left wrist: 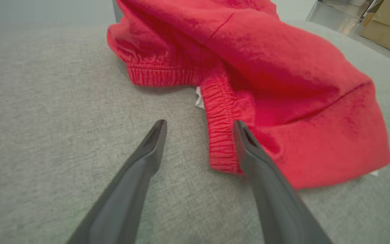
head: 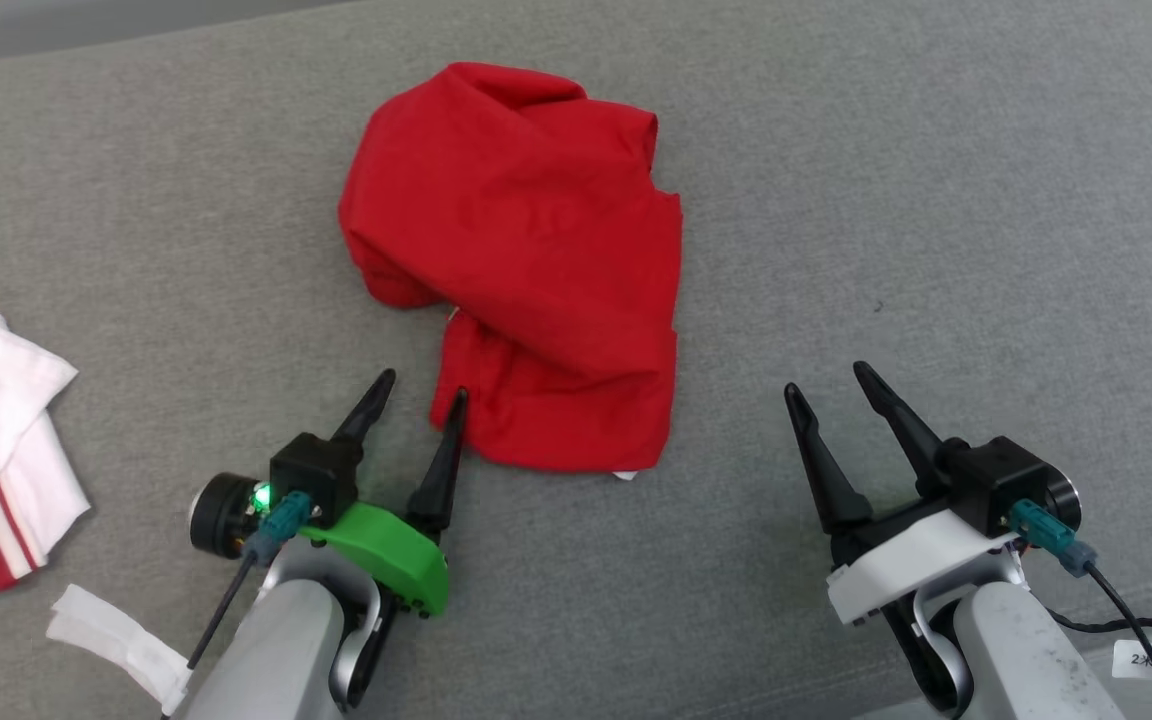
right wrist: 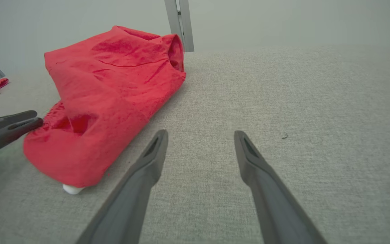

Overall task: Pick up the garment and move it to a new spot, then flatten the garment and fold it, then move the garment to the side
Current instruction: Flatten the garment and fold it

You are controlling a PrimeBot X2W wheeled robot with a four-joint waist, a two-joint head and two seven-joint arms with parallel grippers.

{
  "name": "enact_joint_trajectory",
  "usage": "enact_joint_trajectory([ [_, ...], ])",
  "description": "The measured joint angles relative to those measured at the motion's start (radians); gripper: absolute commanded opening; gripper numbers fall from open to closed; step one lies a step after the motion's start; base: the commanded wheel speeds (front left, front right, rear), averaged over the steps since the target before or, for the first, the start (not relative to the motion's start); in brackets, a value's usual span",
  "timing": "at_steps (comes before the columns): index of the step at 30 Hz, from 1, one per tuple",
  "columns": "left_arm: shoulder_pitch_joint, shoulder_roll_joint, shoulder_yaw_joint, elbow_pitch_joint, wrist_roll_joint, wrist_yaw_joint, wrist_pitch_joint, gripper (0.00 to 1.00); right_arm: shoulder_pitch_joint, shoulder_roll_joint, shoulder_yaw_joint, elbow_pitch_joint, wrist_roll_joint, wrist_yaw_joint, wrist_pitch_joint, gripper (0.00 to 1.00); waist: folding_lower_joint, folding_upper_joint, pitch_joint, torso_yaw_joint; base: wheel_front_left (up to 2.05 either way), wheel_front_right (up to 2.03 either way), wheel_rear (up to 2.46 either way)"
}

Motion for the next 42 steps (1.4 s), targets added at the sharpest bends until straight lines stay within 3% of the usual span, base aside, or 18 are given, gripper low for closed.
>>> enact_joint_trajectory([
  [6, -0.032, 0.026, -0.088, 0.064, -0.084, 0.000, -0.003, 1.00, 0.001, 0.000, -0.007, -0.005, 0.006, 0.000, 0.000, 1.00, 0.0000, 0.0000, 0.040, -0.043, 0.00, 0.00, 0.00],
  [7, -0.040, 0.030, -0.098, 0.067, -0.095, 0.000, -0.005, 0.91, 0.001, 0.000, -0.010, -0.005, 0.005, 0.000, 0.000, 1.00, 0.0000, 0.0000, 0.044, -0.047, 0.00, 0.00, 0.00],
  [8, -0.048, 0.034, -0.111, 0.067, -0.101, 0.001, -0.006, 0.45, 0.001, 0.000, -0.012, -0.003, 0.005, 0.000, 0.000, 1.00, 0.0000, 0.0000, 0.048, -0.048, 0.00, 0.00, 0.00],
  [9, -0.053, 0.037, -0.120, 0.068, -0.103, 0.001, -0.006, 0.08, 0.001, 0.000, -0.013, -0.002, 0.005, 0.000, 0.000, 1.00, 0.0000, 0.0000, 0.049, -0.048, 0.00, 0.00, 0.00],
  [10, -0.056, 0.041, -0.128, 0.068, -0.106, 0.001, -0.006, 0.00, 0.000, 0.000, -0.012, 0.000, 0.005, 0.000, 0.000, 1.00, 0.0000, 0.0000, 0.049, -0.046, 0.00, 0.00, 0.00],
  [16, -0.049, 0.036, -0.124, 0.004, -0.110, 0.001, 0.000, 0.00, -0.002, 0.000, -0.013, 0.009, -0.002, 0.000, 0.000, 1.00, 0.0000, 0.0000, 0.023, -0.026, 0.00, 0.00, 0.00],
  [25, 0.046, -0.012, 0.047, -0.264, -0.011, 0.000, 0.000, 0.00, 0.042, 0.000, -0.038, 0.039, -0.017, 0.000, 0.000, 1.00, 0.0000, 0.0000, -0.065, 0.037, 0.00, 0.00, 0.00],
  [30, 0.094, -0.017, 0.148, -0.336, 0.034, 0.000, 0.000, 0.00, 0.063, 0.000, -0.037, 0.054, -0.018, 0.000, 0.000, 1.00, -0.0001, 0.0000, -0.123, 0.080, 0.00, 0.00, 0.00],
  [38, 0.010, 0.052, 0.299, -0.398, 0.107, 0.000, 0.000, 0.00, 0.064, 0.000, -0.021, 0.055, -0.009, 0.000, 0.000, 1.00, 0.0000, 0.0000, -0.196, 0.132, 0.00, 0.00, 0.00],
  [42, -0.110, 0.082, 0.267, -0.438, 0.137, 0.000, -0.001, 0.00, 0.064, 0.001, -0.022, 0.051, -0.001, 0.000, 0.000, 1.00, 0.0000, 0.0000, -0.205, 0.127, 0.00, 0.00, 0.00],
])
